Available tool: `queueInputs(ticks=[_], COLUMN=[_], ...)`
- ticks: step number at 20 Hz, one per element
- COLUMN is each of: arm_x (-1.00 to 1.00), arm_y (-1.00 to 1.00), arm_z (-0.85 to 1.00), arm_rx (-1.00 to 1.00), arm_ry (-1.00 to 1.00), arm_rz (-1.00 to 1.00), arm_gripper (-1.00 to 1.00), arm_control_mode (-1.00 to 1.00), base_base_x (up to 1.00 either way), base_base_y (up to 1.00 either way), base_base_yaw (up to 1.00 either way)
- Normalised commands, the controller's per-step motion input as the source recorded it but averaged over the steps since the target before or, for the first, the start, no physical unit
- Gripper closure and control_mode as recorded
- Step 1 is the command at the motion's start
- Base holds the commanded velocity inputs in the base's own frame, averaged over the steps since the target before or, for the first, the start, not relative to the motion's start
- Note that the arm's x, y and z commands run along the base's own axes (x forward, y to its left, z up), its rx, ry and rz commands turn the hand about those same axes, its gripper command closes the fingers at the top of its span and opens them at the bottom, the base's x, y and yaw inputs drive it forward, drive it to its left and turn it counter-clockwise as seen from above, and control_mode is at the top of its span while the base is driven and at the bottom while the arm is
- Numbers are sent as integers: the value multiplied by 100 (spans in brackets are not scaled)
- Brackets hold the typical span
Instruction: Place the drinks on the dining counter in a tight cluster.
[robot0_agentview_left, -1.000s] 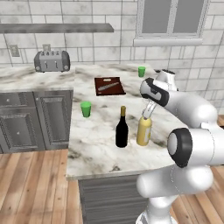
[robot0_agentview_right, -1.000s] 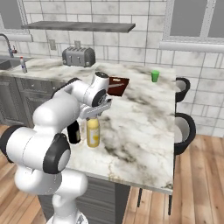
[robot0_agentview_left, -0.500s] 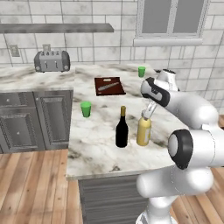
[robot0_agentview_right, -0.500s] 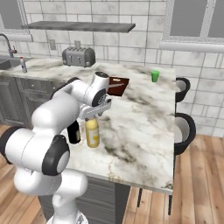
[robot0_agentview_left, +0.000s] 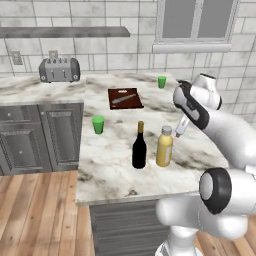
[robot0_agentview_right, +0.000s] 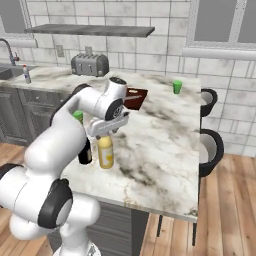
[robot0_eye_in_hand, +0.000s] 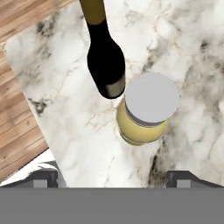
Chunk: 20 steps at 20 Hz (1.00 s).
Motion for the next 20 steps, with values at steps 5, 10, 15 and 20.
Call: queueInputs(ticks=[5,10,15,20], arm_x=[-75,-73,-61,-49], arm_y=[-2,47,63,68], arm_z=[41,28,24,26], arm_rx=[0,-8,-2,0], arm_ry=[-1,-4,-6,-13], arm_rz=[-8,-38,-52,-57], arm_gripper=[-100,-100,-100,-100], arm_control_mode=[-100,-100,-100,-100], base_base_x=[0,0,0,0], base_base_y=[0,0,0,0], base_base_yaw=[0,0,0,0])
